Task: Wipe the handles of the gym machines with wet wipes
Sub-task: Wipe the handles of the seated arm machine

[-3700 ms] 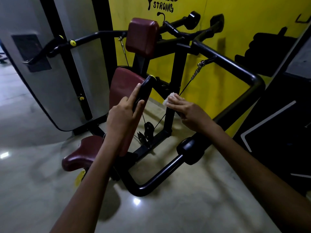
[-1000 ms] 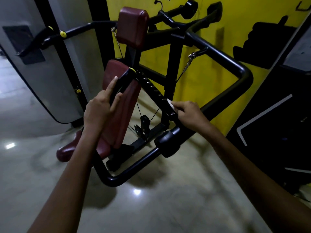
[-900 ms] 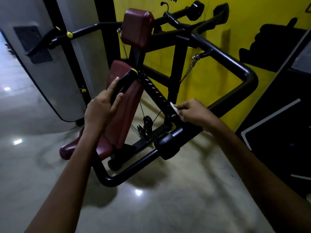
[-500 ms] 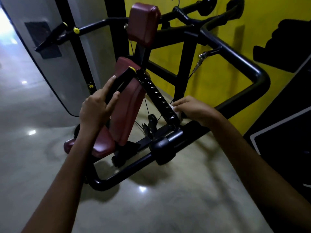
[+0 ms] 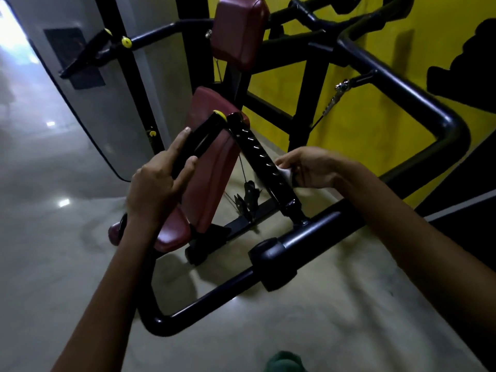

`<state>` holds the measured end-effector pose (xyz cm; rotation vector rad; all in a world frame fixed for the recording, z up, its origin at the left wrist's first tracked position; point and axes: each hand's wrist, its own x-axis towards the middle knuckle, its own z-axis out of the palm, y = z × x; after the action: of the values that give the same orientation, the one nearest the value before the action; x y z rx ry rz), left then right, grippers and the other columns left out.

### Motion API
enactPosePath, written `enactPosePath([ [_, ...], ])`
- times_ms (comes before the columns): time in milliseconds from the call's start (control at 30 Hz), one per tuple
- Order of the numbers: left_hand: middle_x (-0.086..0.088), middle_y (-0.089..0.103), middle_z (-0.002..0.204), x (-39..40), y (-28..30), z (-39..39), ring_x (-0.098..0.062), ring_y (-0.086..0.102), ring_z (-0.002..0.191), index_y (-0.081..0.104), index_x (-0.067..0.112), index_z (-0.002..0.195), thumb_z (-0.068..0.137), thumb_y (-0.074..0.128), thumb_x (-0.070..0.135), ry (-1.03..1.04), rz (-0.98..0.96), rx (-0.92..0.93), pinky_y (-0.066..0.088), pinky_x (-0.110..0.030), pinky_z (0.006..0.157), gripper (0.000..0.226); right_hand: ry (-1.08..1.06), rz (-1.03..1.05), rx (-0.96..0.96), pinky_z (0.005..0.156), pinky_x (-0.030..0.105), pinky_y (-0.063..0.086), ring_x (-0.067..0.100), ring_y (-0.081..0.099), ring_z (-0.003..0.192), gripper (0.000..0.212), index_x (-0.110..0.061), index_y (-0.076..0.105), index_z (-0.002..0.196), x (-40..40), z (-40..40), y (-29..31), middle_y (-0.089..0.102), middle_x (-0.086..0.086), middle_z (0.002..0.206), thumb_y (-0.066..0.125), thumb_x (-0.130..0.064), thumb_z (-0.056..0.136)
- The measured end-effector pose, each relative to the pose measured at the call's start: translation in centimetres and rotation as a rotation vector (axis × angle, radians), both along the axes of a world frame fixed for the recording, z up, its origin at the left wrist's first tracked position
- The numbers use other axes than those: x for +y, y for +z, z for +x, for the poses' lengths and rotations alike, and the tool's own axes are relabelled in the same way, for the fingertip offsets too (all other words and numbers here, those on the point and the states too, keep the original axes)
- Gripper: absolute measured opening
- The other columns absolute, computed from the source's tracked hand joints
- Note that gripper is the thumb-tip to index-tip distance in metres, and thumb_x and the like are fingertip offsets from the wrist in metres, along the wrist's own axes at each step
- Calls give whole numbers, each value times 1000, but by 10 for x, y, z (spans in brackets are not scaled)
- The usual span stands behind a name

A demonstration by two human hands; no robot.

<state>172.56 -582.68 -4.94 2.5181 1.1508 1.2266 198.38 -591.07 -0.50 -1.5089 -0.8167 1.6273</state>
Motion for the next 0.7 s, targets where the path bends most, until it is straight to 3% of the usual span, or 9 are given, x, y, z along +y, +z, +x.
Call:
enactPosePath([
  [100, -15, 62, 81, 0, 0, 0, -21, 53, 64, 38, 26, 144, 93, 37, 46, -2, 5, 12, 38, -28, 58, 55, 6, -9, -3, 65, 22, 55, 15, 60, 76, 29, 1, 53, 111, 20, -2, 8, 61, 9, 92, 29, 0, 95],
  [233, -16, 65, 86, -2, 2, 2, -30, 61, 67, 41, 24, 142, 91, 40, 45, 10, 19, 8, 42, -31, 56, 55, 68, 2, -42, 65, 24, 53, 15, 61, 69, 32, 3, 55, 93, 44, -5, 20, 65, 9, 79, 24, 2, 95],
  [267, -17, 65, 86, -2, 2, 2, -32, 63, 69, 41, 24, 142, 90, 40, 45, 20, 26, 4, 43, -33, 56, 55, 72, 6, -32, 69, 25, 52, 15, 60, 70, 34, 2, 56, 91, 48, -6, 23, 66, 9, 80, 22, 2, 95],
  [367, -18, 66, 81, -3, 3, 4, -33, 63, 65, 43, 23, 140, 89, 42, 45, 41, 37, -10, 37, -28, 55, 56, 64, -2, 60, 91, 29, 45, 22, 60, 84, 36, 7, 56, 105, 62, -7, 24, 65, 18, 107, 23, 0, 93],
  [433, -18, 67, 81, -6, 4, 5, -33, 64, 62, 44, 23, 140, 88, 42, 45, 73, 44, -9, 35, -26, 56, 56, 56, -7, 127, 97, 31, 43, 23, 64, 86, 38, 8, 57, 102, 72, -7, 25, 66, 19, 102, 21, 0, 92],
  [600, -17, 69, 86, -8, 4, 7, -32, 64, 61, 45, 24, 138, 88, 43, 44, 134, 48, 1, 35, -25, 55, 54, -15, 38, 328, 67, 26, 56, 21, 69, 68, 35, 11, 54, 93, 85, -6, 28, 69, 22, 82, 21, 1, 93],
  [667, -17, 66, 76, -10, 5, 9, -28, 59, 55, 48, 21, 137, 89, 45, 41, 155, 67, 6, 31, -23, 49, 52, -45, 79, 278, 56, 18, 51, 13, 61, 59, 31, 9, 54, 90, 88, -6, 23, 70, 21, 92, 24, 2, 93],
  [700, -15, 63, 70, -11, 6, 10, -26, 55, 52, 50, 19, 135, 89, 46, 38, 165, 83, 12, 28, -23, 47, 51, -54, 109, 243, 55, 16, 44, 11, 53, 58, 29, 6, 55, 92, 91, -6, 21, 67, 21, 106, 26, 3, 92],
])
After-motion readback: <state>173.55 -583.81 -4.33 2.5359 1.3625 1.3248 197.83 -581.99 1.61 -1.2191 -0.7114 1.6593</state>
